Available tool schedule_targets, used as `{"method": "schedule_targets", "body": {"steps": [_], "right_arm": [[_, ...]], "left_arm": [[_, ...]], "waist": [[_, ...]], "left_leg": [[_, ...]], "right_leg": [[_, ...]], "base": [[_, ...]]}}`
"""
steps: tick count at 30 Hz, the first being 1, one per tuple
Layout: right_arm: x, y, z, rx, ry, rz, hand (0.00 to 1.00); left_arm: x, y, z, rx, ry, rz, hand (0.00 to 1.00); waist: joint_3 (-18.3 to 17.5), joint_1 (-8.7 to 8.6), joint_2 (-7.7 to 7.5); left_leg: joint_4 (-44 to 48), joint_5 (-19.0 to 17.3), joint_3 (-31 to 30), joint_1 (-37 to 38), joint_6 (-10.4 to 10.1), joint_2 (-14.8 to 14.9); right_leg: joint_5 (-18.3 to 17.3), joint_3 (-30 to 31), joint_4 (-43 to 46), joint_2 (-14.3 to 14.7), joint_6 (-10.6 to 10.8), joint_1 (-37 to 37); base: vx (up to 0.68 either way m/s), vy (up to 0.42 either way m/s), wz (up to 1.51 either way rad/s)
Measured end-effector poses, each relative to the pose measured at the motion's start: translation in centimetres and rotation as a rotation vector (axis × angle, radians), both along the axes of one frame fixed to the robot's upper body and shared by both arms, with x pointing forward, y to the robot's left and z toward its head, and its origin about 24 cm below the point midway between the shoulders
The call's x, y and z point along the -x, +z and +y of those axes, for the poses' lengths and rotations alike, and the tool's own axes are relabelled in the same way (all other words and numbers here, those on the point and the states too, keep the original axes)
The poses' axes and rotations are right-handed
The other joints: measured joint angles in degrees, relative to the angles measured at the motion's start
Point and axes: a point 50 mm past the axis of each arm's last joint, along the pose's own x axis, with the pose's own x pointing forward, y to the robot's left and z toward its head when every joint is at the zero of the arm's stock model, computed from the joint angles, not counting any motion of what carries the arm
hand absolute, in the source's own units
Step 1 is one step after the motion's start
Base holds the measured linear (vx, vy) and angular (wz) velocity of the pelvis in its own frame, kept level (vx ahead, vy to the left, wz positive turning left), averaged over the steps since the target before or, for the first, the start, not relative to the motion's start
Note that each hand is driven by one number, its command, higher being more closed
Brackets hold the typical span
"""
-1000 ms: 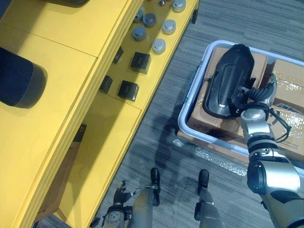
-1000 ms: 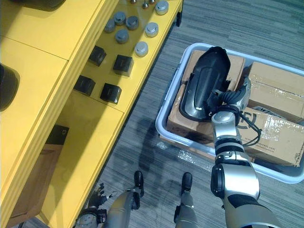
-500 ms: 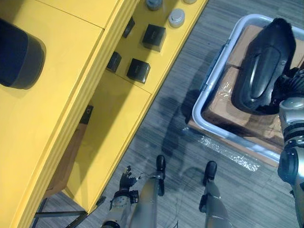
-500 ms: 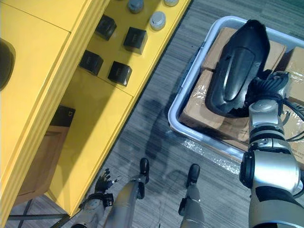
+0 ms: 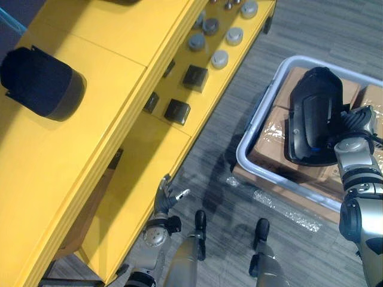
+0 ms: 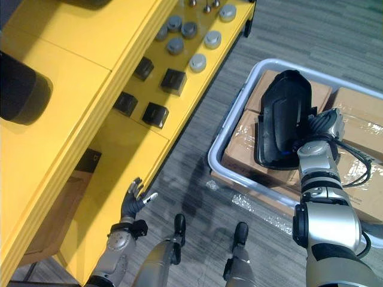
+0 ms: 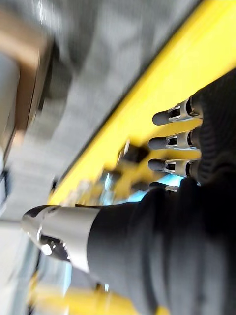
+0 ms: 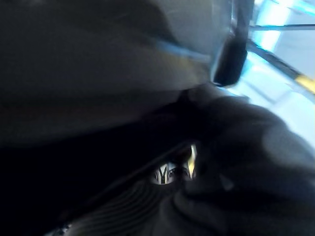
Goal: Walk over and take plastic housings, then place them on the shelf
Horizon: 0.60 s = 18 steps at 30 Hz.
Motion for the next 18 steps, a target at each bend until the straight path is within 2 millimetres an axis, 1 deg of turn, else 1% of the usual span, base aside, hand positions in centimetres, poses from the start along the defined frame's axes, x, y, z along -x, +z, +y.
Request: {"method": "schedule_targets", "body": {"steps": [1,2,3,4,5,6,8,10,11,12,13,14,15,16,17,18], "right_arm": [[-0.1,0.0,0.4,0.02,0.012,-0.005,1.0],[-0.3,-0.1,1.3,0.054,0.032,-0.009,1.0],[-0.5,-0.2,2.3,0.101,0.058,-0.011,1.0],[-0.6,-0.2,3.0,0.129,0.075,-0.013,1.0],[-0.6,-0.4,3.5,0.15,0.089,-0.013,1.0],[-0.8,-0.7,4.5,0.179,0.116,-0.009,1.0],[-0.9,-1.2,5.8,0.202,0.155,-0.015,1.0],[-0.8,-2.1,7.8,0.239,0.216,-0.016,1.0],[-0.8,-2.4,8.3,0.249,0.23,-0.014,1.0],[-0.6,-2.9,9.2,0.254,0.259,-0.017,1.0],[-0.5,-3.2,9.6,0.251,0.271,-0.018,1.0],[-0.3,-3.7,10.5,0.25,0.298,-0.023,1.0],[-0.1,-4.1,11.7,0.265,0.331,-0.033,1.0],[0.1,-4.2,12.4,0.267,0.35,-0.04,1.0],[0.5,-4.8,13.4,0.256,0.383,-0.055,1.0],[0.9,-5.3,14.6,0.249,0.416,-0.066,1.0]], "left_arm": [[-0.1,0.4,0.1,-0.01,-0.005,-0.016,0.0],[-0.2,0.7,0.2,-0.028,-0.01,-0.029,0.0],[-0.5,1.1,0.1,-0.059,-0.025,-0.042,0.0],[-0.8,1.5,-0.1,-0.068,-0.037,-0.051,0.0],[-1.2,1.7,-0.6,-0.078,-0.057,-0.053,0.0],[-1.7,1.6,-1.3,-0.091,-0.08,-0.04,0.0],[-2.5,1.2,-2.5,-0.095,-0.121,-0.003,0.0],[-3.0,0.6,-4.2,0.008,-0.165,0.062,0.0],[-3.1,0.5,-4.6,0.039,-0.177,0.076,0.0],[-3.4,0.6,-5.6,0.109,-0.198,0.097,0.0],[-3.5,0.5,-5.9,0.138,-0.205,0.109,0.0],[-3.7,0.5,-6.5,0.199,-0.218,0.132,0.0],[-3.9,0.5,-6.8,0.268,-0.22,0.157,0.0],[-4.0,0.4,-6.9,0.29,-0.216,0.171,0.0],[-4.1,0.0,-7.0,0.322,-0.213,0.201,0.0],[-4.1,-0.3,-7.2,0.358,-0.211,0.227,0.0]], "waist": [[-0.44,-0.25,-0.54],[-1.39,-0.69,-1.57],[-2.4,-1.51,-3.15],[-2.96,-2.29,-4.17],[-3.92,-2.8,-5.25],[-5.32,-3.51,-6.54],[-7.38,-4.0,-7.89],[-10.06,-5.18,-8.26],[-10.6,-5.48,-8.25],[-11.38,-5.61,-8.33],[-12.16,-5.6,-8.34],[-13.27,-6.03,-8.33],[-13.55,-6.29,-8.46],[-13.8,-6.6,-8.55],[-14.99,-7.5,-8.58],[-15.97,-7.88,-8.87]], "left_leg": [[-0.57,0.06,0.28,0.82,-0.09,0.08],[-1.58,0.28,0.87,1.75,-0.26,0.19],[-3.45,0.94,1.36,3.36,-0.52,0.28],[-4.94,1.47,1.4,4.56,-0.67,0.28],[-6.29,1.96,1.61,5.58,-0.95,0.38],[-8.19,2.66,2.09,6.9,-1.14,0.5],[-11.04,3.58,3.13,9.35,-1.56,0.77],[-13.76,4.13,4.34,12.55,-1.94,1.13],[-14.24,4.18,4.61,13.28,-2.02,1.21],[-15.14,4.23,5.5,14.94,-2.1,1.49],[-15.49,4.24,6.02,15.39,-2.13,1.62],[-16.25,4.35,6.55,16.38,-2.29,1.77],[-17.05,4.38,7.57,18.14,-2.36,2.1],[-17.32,4.39,7.86,18.8,-2.38,2.21],[-17.69,4.43,8.12,19.12,-2.47,2.43],[-18.32,4.51,8.92,19.85,-2.59,2.61]], "right_leg": [[0.0,0.18,-0.36,0.07,0.0,0.52],[0.01,0.5,-0.81,0.17,-0.01,0.87],[0.06,0.73,-1.57,0.29,-0.05,1.64],[0.08,0.69,-2.01,0.39,-0.07,2.37],[0.15,0.74,-2.6,0.56,-0.18,2.95],[0.36,0.98,-3.51,0.8,-0.45,3.55],[0.6,2.03,-4.55,1.2,-0.73,4.48],[0.62,2.57,-5.31,1.63,-0.73,6.02],[0.62,2.76,-5.58,1.71,-0.73,6.53],[0.62,3.54,-5.82,2.08,-0.73,7.4],[0.62,3.9,-6.0,2.22,-0.74,7.48],[0.62,4.43,-6.36,2.42,-0.74,8.0],[0.62,5.37,-6.34,2.77,-0.74,8.76],[0.62,5.51,-6.39,2.92,-0.74,9.11],[0.62,5.58,-6.42,3.19,-0.74,9.12],[0.62,6.25,-6.45,3.47,-0.74,9.14]], "base": [[0.06,-0.017,-0.15],[0.06,-0.037,-0.2],[0.08,-0.059,-0.15],[0.07,-0.058,-0.1],[0.07,-0.06,-0.08],[0.07,-0.053,-0.15],[0.09,-0.044,-0.26],[0.09,-0.021,-0.28],[0.09,-0.008,-0.25],[0.07,-0.004,-0.25],[0.06,0.0,-0.32],[0.06,0.007,-0.35],[0.06,0.007,-0.34],[0.02,0.002,-0.28],[0.01,0.005,-0.23],[0.01,0.009,-0.25]]}}
